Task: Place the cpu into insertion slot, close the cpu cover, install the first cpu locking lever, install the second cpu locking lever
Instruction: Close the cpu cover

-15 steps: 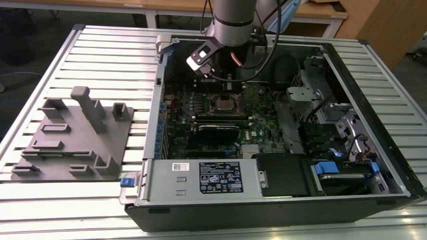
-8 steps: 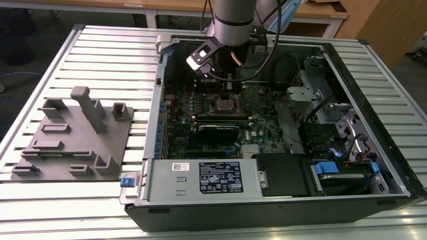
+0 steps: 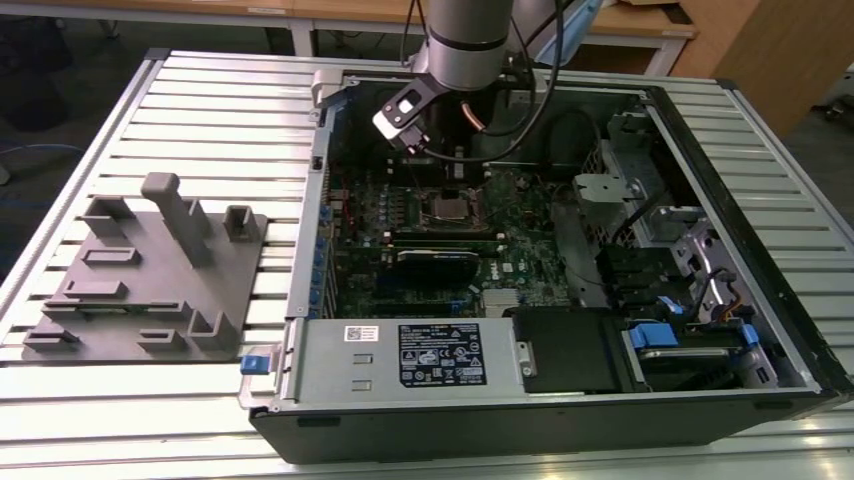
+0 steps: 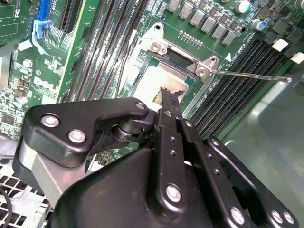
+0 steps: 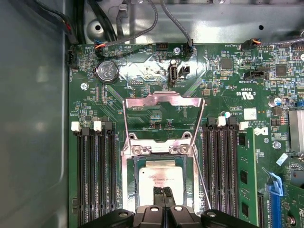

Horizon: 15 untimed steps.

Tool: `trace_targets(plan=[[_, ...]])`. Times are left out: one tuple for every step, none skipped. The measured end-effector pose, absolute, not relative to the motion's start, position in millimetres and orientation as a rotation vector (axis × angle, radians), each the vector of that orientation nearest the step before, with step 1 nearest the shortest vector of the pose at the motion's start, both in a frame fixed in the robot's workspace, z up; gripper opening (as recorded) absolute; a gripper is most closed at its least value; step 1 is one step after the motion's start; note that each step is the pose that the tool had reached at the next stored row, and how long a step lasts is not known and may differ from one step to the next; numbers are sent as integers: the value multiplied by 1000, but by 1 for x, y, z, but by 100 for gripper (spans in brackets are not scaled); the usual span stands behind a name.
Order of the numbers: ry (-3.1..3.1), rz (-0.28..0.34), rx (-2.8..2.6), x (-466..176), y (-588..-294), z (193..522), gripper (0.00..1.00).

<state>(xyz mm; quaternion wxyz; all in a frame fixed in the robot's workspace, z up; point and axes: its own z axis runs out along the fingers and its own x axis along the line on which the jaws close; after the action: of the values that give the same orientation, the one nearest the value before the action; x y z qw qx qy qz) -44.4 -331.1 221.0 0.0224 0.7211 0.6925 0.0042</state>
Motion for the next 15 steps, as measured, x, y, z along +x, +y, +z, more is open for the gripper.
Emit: trace_targets(plan=[[2145, 13, 2234, -44, -331, 221, 10], [2145, 13, 2234, -44, -331, 221, 10], [2145, 12, 2234, -44, -331, 222, 10], [2146, 12, 2234, -44, -331, 222, 10], [2146, 12, 2234, -44, -331, 222, 10], [2146, 12, 2234, -44, -331, 223, 10], [2146, 11, 2234, -44, -331, 223, 10], [2146, 11, 2235, -44, -331, 223, 10], [2146, 10, 2235, -44, -331, 224, 10], [2146, 10, 2235, -44, -331, 224, 10], [2147, 10, 2235, -44, -331, 224, 10], [2147, 9, 2235, -44, -331, 224, 10], [2147, 9, 2236, -44, -331, 225, 10], [2147, 8, 2236, -44, -331, 225, 10], [2148, 8, 2236, -44, -331, 225, 10]])
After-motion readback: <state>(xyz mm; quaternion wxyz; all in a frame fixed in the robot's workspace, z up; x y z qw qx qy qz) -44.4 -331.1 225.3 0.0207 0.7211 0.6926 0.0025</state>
